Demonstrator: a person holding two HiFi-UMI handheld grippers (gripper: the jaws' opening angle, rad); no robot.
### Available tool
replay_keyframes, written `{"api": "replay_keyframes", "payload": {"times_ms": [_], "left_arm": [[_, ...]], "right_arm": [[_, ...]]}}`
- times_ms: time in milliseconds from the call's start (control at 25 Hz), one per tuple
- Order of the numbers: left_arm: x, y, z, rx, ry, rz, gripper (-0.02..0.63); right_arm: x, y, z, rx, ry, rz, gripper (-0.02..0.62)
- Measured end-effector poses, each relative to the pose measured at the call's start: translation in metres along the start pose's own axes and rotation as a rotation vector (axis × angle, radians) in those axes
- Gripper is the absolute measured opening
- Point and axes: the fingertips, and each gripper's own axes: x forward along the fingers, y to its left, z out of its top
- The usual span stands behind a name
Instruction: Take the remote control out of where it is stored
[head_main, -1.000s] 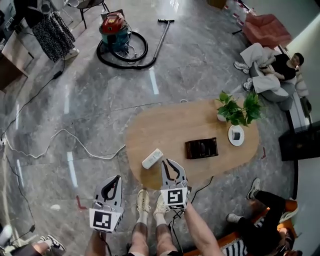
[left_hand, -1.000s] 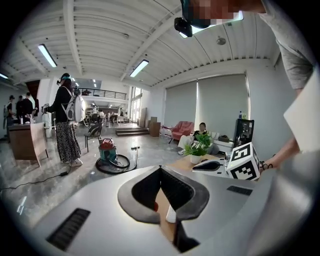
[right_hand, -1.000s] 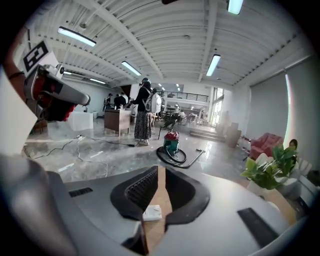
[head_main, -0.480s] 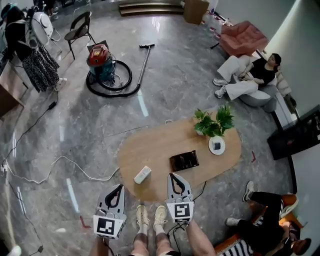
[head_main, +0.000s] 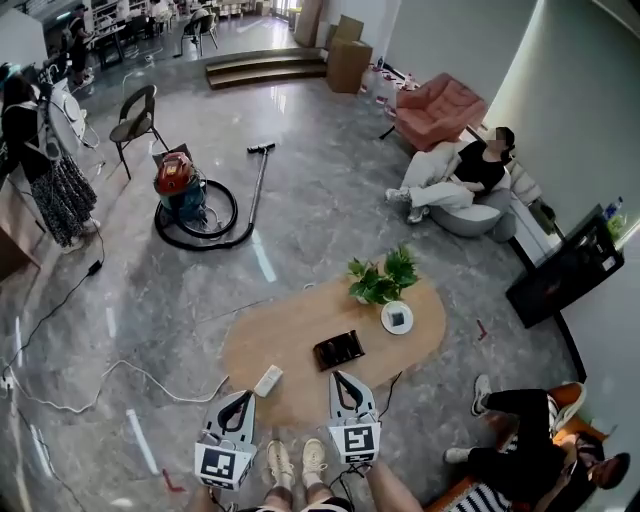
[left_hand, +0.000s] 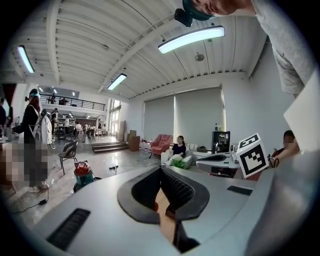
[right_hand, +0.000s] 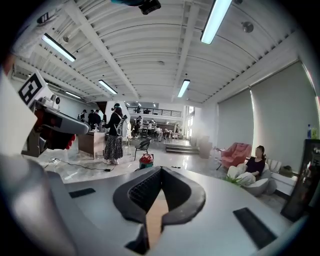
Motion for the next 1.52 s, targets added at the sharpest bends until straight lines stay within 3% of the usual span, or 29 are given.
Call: {"api": "replay_keyframes", "payload": {"times_ms": [480, 840, 1160, 1520], "left_arm": [[-0.024, -0.03, 0.035, 0.012, -0.071, -0.048, 0.005], [-0.02, -0.028, 0.033, 0.014, -0.091, -0.083, 0.005], [0.001, -0.015, 0.012, 0.011, -0.07, -0.071, 0.005], [0.039, 0.004, -0.047, -0.021, -0.027, -0.028, 0.006]], "right_arm": [[-0.068, -0.012, 0.02, 0.01, 0.0, -0.068, 0.008], [-0.064, -0.018, 0.017, -0.011, 0.01, -0.119, 0.008], [-0.047, -0.021, -0.012, -0.019, 0.053, -0.131, 0.009], [-0.002, -0.033, -0.074, -0.037, 0.122, -0.085, 0.009]]}}
